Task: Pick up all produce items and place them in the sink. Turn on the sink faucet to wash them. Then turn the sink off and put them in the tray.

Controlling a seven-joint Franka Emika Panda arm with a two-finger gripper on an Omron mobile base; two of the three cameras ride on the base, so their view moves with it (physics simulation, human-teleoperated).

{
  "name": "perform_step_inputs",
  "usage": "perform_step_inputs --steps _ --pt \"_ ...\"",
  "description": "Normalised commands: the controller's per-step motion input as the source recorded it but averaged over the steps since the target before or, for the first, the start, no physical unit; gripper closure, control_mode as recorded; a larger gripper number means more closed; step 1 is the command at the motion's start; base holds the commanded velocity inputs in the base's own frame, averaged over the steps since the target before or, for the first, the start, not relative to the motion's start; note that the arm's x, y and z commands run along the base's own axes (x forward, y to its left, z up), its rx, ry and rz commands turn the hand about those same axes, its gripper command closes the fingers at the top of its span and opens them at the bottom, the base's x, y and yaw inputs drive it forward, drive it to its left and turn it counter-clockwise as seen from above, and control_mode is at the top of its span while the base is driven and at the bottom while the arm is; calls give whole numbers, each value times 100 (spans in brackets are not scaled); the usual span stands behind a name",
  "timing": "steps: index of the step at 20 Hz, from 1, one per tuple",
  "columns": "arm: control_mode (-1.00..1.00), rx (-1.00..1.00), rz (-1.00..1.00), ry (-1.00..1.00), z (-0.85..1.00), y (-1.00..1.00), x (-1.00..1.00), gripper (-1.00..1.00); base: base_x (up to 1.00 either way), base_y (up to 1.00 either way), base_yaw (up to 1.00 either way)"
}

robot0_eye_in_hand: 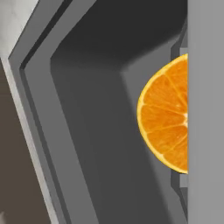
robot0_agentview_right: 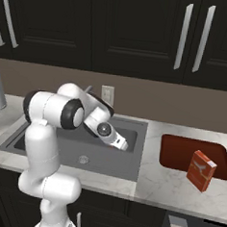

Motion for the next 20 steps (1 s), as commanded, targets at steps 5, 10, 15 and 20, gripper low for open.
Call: perform_step_inputs --steps 5,10,15,20 --pt "-100 3 -9 0 70 -26 -13 100 0 0 0" --pt "-100 5 -9 0 74 -25 -13 100 0 0 0" --pt "-100 4 -7 0 88 -16 -8 100 0 0 0" --pt "-100 4 -7 3 76 -13 -7 100 0 0 0"
